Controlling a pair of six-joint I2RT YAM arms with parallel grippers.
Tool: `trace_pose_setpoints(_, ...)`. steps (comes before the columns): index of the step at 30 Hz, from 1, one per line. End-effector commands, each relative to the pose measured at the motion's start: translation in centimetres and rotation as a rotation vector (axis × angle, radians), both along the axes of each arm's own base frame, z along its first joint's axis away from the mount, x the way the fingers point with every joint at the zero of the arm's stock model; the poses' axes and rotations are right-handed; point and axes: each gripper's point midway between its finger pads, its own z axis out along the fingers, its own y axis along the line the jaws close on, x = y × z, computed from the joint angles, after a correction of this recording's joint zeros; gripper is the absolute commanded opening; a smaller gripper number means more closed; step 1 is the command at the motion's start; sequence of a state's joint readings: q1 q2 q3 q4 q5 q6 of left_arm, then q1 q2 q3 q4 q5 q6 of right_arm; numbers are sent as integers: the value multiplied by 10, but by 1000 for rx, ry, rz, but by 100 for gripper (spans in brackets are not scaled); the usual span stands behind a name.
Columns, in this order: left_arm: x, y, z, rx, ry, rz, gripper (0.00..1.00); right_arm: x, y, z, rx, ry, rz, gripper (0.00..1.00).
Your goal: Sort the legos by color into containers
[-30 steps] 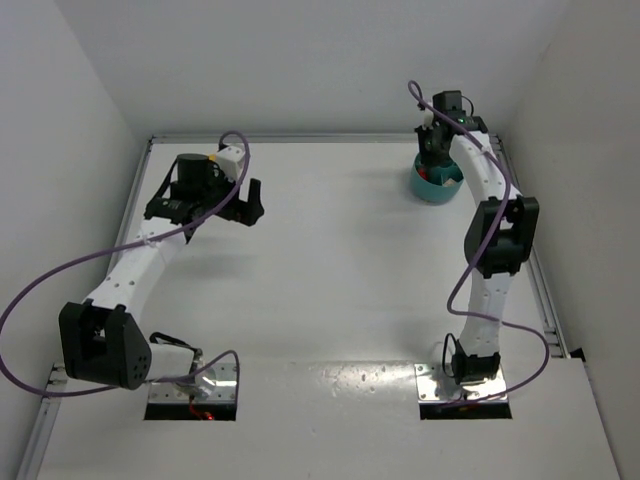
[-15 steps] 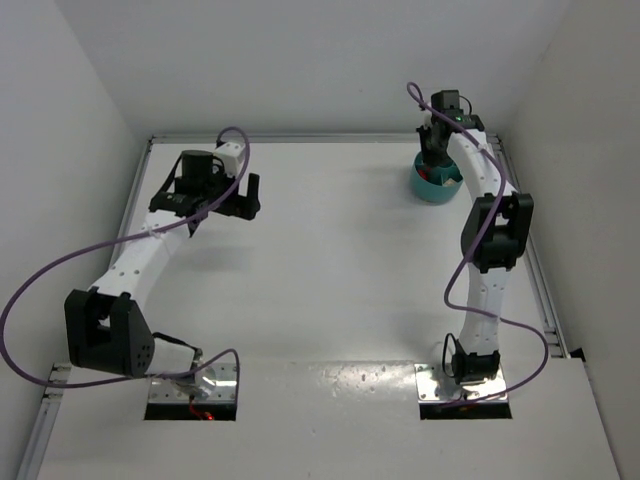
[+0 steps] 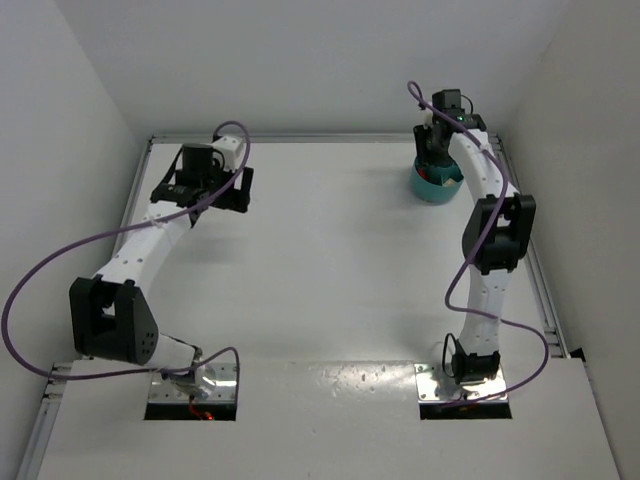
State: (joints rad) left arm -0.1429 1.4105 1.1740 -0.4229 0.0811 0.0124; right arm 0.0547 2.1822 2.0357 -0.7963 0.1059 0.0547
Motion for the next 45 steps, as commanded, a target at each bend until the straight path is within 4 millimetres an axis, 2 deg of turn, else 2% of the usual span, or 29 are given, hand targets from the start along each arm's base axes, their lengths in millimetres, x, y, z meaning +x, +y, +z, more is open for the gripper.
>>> trace_pose_setpoints(1,32,26,13,56,-51,61,88,-8,25,65,87,-126,68,44)
trace_pose_setpoints(2,35,26,1,59,-22,60,88,-9,28,71,103,-137,82,44)
trace_pose_setpoints(3,46,33,7,53,-34,75,77,-12,32,76,124,-139,85,44)
trace_pose_setpoints(4,54,35,4,47,-26,75,70,-15,37,76,153,-134,96,44)
trace_pose_setpoints(5,62,36,-17,45,29,74,65,-18,39,77,160,-133,102,44)
trace_pose_setpoints(6,75,42,-13,36,18,95,55,-22,38,79,160,-132,102,44)
trace_pose_setpoints(7,80,41,-38,26,89,107,50,-24,38,80,160,-132,102,44)
trace_pose_setpoints(8,87,49,-27,18,62,141,46,-26,38,75,160,-120,101,44)
trace_pose_setpoints(9,97,49,-41,7,96,153,43,-26,38,75,160,-119,101,44)
trace_pose_setpoints(12,114,68,-61,-10,132,271,44,-27,39,71,167,-110,106,44)
trace_pose_setpoints(15,122,79,-71,10,135,351,57,-28,41,72,174,-109,112,44)
trace_pose_setpoints(16,125,76,-76,18,140,364,62,-28,41,72,174,-109,112,44)
trace_pose_setpoints(19,138,87,-71,47,105,421,64,-25,43,68,181,-108,117,44)
trace_pose_setpoints(20,140,84,-77,50,113,430,65,-25,43,68,181,-108,117,44)
trace_pose_setpoints(23,150,90,-76,59,97,474,65,-25,44,64,188,-99,122,44)
trace_pose_setpoints(24,153,91,-84,68,107,481,65,-25,44,64,188,-99,122,44)
trace_pose_setpoints(27,161,94,-86,77,99,493,65,-25,44,64,188,-99,122,44)
trace_pose_setpoints(28,161,94,-96,82,118,492,65,-25,44,64,188,-99,122,44)
trace_pose_setpoints(30,168,94,-91,76,94,493,64,-24,45,60,188,-89,121,44)
trace_pose_setpoints(31,170,94,-97,77,99,493,64,-24,45,60,188,-89,121,44)
trace_pose_setpoints(37,184,87,-97,37,60,475,63,-24,45,60,188,-89,121,44)
trace_pose_setpoints(38,184,87,-104,40,72,475,63,-23,45,55,188,-80,120,44)
trace_pose_setpoints(39,189,87,-94,34,50,475,62,-23,45,55,188,-80,120,44)
trace_pose_setpoints(40,189,87,-103,38,65,475,62,-23,45,55,188,-80,120,44)
trace_pose_setpoints(45,192,96,-113,53,74,498,62,-23,45,55,188,-80,120,44)
